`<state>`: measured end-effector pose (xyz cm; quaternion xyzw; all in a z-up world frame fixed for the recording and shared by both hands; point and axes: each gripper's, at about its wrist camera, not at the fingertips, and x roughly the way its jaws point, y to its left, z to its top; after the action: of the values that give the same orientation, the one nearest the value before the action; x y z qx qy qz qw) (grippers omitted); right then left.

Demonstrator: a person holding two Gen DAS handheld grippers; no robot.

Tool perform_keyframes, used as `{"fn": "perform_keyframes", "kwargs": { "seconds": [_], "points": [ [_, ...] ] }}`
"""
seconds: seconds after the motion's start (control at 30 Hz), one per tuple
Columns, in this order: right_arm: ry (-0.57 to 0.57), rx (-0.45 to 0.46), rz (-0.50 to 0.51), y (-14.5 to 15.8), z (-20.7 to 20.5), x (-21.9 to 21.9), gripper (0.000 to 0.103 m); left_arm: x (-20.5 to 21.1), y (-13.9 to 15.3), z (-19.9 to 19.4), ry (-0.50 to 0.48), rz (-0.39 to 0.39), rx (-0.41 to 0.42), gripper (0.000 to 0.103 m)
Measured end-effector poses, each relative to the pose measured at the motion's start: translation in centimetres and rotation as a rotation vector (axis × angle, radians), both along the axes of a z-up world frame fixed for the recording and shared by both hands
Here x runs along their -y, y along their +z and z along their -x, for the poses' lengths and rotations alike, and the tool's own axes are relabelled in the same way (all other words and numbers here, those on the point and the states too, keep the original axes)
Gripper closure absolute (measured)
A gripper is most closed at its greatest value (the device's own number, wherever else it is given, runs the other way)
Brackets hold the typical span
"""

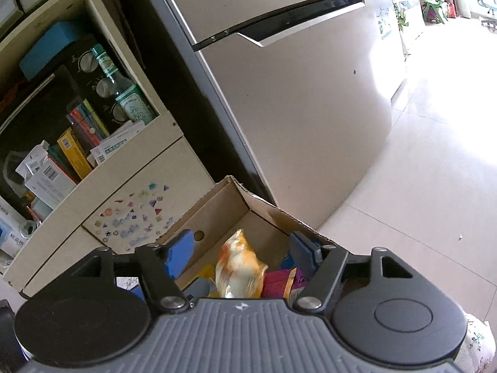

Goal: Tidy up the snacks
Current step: 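Open the left tool over the box while the right tool releases the croissant bag, then move the left tool to the light blue bag while the right tool approaches the red bag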

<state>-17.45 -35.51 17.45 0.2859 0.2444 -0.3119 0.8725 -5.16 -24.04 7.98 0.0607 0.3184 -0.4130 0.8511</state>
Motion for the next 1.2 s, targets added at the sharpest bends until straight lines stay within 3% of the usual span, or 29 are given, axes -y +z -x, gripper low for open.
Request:
{"fn": "perform_keyframes", "kwargs": {
  "seconds": [0.6,0.8,1.2],
  "points": [
    [0.081,-0.031,-0.004,-0.4,-1.4,-0.8,0.023,-3.5,0.2,-0.4,0.091,-0.101,0.018,0.013],
    [0.193,-0.037,0.001,-0.6,-2.8,-2.5,0.022,-7.9,0.5,-1.3,0.170,-0.124,-0.018,0.012],
    [0.479,-0.055,0.049,-1.7,-5.3,-8.1,0.020,-17.5,1.7,-4.5,0.386,-0.096,-0.052,0.009]
  ]
}}
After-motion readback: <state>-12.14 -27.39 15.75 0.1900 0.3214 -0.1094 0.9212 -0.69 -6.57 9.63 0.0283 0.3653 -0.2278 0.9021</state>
